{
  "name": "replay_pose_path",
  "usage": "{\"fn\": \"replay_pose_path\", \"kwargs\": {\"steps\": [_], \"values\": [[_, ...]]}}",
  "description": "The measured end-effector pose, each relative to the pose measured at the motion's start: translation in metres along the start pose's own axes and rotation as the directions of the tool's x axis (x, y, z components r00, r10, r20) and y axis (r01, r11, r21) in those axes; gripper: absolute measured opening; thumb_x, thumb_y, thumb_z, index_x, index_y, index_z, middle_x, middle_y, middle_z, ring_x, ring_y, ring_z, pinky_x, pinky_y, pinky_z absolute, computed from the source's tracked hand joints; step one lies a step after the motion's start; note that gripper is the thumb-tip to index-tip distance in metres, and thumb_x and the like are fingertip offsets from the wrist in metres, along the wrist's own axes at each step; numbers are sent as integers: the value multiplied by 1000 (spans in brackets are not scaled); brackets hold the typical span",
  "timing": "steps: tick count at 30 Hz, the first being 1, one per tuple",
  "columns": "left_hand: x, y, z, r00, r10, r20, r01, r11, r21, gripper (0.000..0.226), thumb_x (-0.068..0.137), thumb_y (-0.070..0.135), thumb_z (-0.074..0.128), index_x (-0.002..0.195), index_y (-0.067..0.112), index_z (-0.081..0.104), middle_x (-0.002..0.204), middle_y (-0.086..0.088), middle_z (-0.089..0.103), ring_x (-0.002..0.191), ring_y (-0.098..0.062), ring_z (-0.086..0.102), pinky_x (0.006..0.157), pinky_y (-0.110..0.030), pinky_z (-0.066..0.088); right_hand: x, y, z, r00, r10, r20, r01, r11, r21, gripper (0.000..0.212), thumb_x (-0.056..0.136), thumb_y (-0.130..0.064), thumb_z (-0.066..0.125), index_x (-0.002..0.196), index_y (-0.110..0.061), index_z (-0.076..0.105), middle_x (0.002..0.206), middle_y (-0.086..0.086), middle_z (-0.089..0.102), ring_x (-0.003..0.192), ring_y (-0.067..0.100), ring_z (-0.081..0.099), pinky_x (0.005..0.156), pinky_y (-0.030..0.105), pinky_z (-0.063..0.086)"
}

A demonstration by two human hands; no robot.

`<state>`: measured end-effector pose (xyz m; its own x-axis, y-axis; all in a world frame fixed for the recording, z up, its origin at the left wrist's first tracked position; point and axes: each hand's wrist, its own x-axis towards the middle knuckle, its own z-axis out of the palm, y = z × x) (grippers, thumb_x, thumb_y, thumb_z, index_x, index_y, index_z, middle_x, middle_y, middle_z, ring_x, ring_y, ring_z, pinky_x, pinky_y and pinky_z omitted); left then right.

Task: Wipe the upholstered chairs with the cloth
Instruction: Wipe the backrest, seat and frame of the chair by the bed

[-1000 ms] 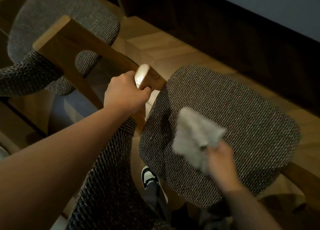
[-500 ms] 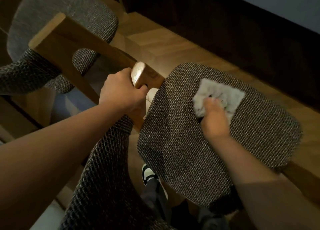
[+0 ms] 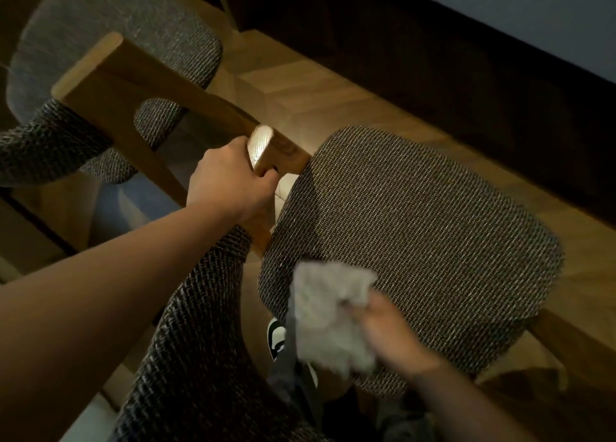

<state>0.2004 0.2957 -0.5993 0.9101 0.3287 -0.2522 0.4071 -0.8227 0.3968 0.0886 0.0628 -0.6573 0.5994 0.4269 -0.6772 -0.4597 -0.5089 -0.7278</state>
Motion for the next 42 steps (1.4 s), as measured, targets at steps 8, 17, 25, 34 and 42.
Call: {"fn": "replay_pose_path", "kwargs": {"steps": [8, 17, 25, 34, 42], "values": [[2, -3, 0, 1000, 9, 1, -9, 1000, -6, 22, 80, 41, 62, 87, 22, 54, 75, 5, 58, 75, -20, 61, 69, -33, 52, 101, -76, -140, 779, -200, -594, 29, 958, -285, 37, 92, 0, 46, 128, -6, 51, 128, 14, 56, 111, 22, 55, 86, 21, 39], [4, -4, 3, 1000, 15, -4, -15, 1000, 23, 26, 79, 41, 62, 85, 16, 56, 74, 1, 61, 70, -20, 60, 64, -34, 51, 118, -8, 20, 905, -388, -174, 183, 724, -665, 26, 88, -17, 47, 110, -22, 60, 111, 8, 64, 102, 26, 62, 89, 45, 53], [-6, 4, 4, 993, 103, -55, -89, 974, 207, 42, 88, 38, 58, 113, 7, 45, 83, -8, 54, 82, -35, 60, 68, -40, 45, 28, 29, 64, 991, -65, 116, 86, 979, -187, 34, 85, -5, 50, 117, -6, 62, 121, 16, 61, 112, 26, 57, 101, 34, 43], [-11, 8, 7, 986, 148, -77, -124, 959, 255, 53, 89, 34, 58, 129, 5, 37, 105, -21, 61, 95, -44, 60, 73, -46, 43, 31, -29, -138, 742, -7, -670, 9, 1000, -1, 17, 94, -8, 49, 106, -8, 60, 100, 1, 63, 83, 17, 62, 62, 19, 49], [-11, 7, 8, 985, 150, -82, -126, 960, 250, 52, 88, 34, 60, 127, 4, 40, 103, -19, 62, 95, -42, 60, 77, -45, 44, 79, 28, -144, 842, -93, -532, -221, 839, -498, 40, 89, -5, 52, 127, -18, 55, 139, 15, 47, 123, 32, 48, 107, 38, 38]]}}
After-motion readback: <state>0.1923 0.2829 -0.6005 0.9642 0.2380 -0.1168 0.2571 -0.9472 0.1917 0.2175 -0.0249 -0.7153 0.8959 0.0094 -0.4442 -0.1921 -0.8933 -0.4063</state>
